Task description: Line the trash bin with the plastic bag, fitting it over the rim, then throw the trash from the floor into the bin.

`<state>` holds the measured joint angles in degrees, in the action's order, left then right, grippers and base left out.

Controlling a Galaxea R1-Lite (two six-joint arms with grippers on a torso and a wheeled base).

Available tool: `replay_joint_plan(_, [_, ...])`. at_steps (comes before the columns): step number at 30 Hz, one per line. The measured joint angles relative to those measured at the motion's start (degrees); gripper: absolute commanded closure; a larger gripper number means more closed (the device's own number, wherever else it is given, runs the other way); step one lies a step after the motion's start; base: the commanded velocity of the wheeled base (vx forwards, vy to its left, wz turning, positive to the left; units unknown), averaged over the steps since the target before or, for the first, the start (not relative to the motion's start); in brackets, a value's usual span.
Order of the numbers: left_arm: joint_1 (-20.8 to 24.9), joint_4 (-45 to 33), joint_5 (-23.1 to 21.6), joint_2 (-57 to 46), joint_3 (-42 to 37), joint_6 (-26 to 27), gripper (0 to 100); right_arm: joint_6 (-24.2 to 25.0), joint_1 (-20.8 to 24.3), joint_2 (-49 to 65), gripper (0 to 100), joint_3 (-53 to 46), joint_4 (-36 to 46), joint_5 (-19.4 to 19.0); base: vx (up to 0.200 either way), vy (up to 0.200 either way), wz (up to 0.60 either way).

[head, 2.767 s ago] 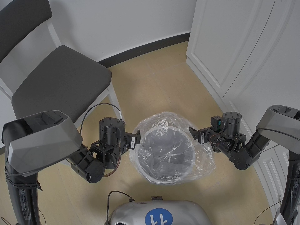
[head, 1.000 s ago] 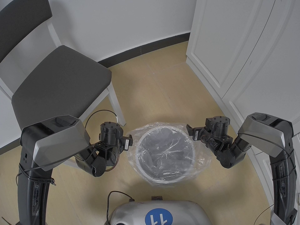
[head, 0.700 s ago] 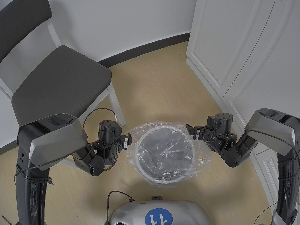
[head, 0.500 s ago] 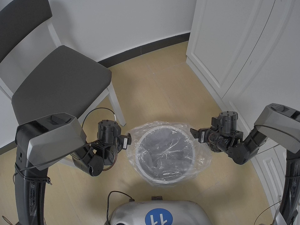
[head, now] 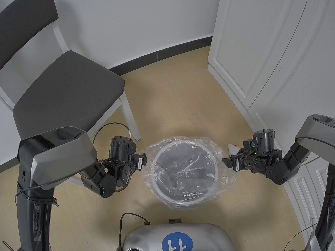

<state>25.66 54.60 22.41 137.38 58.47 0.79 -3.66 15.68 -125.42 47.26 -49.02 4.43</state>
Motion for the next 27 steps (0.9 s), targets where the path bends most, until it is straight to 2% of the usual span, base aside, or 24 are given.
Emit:
replay_joint_plan(9, [0.0,-2.9,0.0,1.4,0.5,0.1,0,-0.4,-0.1,-5.7,0,2.5,0.0,-0.5,0.0,0.0,0.0])
replay_joint_plan(19, [-0.3,-3.4,0.0,3.7,2.4,-0.2,0,3.9,-0.4,-12.3,0,6.8,-4.6,-0.5,0.0,0.0,0.0])
replay_joint_plan(27, [-0.4,-3.4,0.0,3.2,2.0,-0.6,0,3.8,0.0,-11.4,0,4.8,-5.3,-0.5,0.0,0.0,0.0])
